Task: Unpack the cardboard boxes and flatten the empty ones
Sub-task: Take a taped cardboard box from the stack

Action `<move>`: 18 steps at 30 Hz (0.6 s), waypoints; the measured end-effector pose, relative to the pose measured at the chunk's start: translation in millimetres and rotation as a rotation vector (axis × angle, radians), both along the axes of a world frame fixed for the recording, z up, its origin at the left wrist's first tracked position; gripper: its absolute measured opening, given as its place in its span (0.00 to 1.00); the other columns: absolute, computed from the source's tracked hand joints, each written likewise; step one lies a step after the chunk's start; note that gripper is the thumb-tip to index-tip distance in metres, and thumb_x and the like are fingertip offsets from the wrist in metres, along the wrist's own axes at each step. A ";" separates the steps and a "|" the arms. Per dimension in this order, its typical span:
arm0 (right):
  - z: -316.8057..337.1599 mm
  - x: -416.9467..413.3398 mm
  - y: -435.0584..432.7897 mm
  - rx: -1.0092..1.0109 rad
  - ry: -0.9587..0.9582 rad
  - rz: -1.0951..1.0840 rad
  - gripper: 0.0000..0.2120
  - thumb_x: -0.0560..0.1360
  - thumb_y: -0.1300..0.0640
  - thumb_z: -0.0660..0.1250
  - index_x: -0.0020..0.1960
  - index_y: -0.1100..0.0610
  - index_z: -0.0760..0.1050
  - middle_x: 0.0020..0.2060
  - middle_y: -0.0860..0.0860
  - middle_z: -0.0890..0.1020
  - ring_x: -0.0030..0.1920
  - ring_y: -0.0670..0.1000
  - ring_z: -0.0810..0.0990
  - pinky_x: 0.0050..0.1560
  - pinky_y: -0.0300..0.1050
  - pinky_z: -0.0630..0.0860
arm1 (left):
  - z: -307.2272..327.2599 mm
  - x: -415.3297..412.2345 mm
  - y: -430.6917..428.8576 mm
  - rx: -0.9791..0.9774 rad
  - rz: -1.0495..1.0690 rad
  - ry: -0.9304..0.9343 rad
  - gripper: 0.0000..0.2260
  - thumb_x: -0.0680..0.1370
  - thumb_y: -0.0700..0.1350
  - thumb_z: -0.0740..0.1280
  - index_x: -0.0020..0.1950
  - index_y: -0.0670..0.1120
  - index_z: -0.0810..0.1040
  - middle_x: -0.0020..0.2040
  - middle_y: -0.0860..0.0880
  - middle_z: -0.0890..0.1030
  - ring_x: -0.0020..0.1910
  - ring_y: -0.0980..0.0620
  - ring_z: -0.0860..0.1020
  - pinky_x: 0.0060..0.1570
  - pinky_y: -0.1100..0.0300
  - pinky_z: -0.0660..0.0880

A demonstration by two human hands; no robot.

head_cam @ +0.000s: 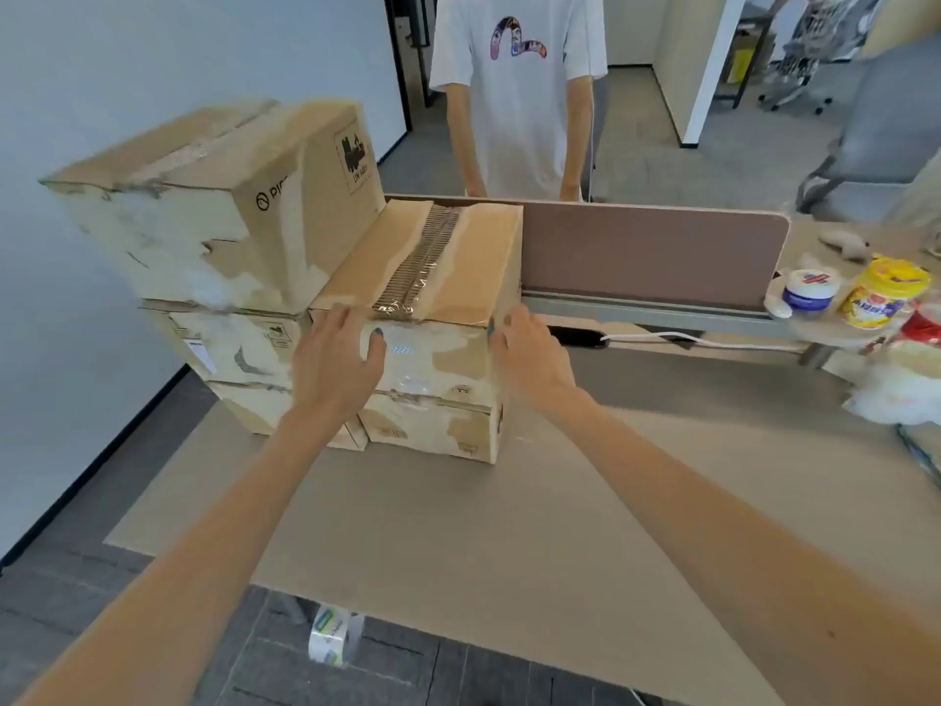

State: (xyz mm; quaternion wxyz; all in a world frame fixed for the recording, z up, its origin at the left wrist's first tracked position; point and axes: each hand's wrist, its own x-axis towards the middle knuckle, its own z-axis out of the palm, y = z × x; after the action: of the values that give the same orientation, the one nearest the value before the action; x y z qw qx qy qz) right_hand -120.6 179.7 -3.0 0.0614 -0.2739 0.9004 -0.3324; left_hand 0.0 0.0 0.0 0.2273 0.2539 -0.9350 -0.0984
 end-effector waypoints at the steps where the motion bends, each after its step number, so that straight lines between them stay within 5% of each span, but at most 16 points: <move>1: -1.2 -4.0 -12.5 -0.058 -0.045 -0.060 0.11 0.82 0.53 0.52 0.54 0.61 0.66 0.49 0.55 0.74 0.45 0.56 0.73 0.41 0.49 0.67 | -3.2 -6.7 -12.7 -0.026 -0.012 0.020 0.16 0.80 0.47 0.58 0.61 0.41 0.77 0.61 0.43 0.77 0.59 0.39 0.73 0.56 0.46 0.70; 9: -6.2 -32.0 -86.3 -0.273 -0.315 -0.357 0.26 0.78 0.43 0.59 0.68 0.59 0.60 0.64 0.54 0.71 0.61 0.59 0.73 0.53 0.52 0.70 | -5.1 -65.9 -68.1 -0.087 0.056 -0.083 0.16 0.81 0.48 0.60 0.61 0.38 0.74 0.58 0.36 0.77 0.58 0.37 0.73 0.56 0.44 0.68; 18: -31.4 -46.8 -91.4 -0.415 -0.302 -0.406 0.22 0.76 0.44 0.64 0.66 0.51 0.66 0.52 0.47 0.78 0.52 0.53 0.77 0.55 0.54 0.75 | -9.7 -90.1 -62.5 -0.096 0.093 -0.174 0.16 0.80 0.49 0.60 0.60 0.38 0.72 0.60 0.35 0.74 0.59 0.36 0.70 0.55 0.44 0.65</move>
State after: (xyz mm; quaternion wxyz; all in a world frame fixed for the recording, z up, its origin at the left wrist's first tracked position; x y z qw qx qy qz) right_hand -167.3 88.4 -34.4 0.0696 -0.0429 0.8304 -0.5511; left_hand -90.1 -62.5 -9.7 0.1615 0.2935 -0.9420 -0.0205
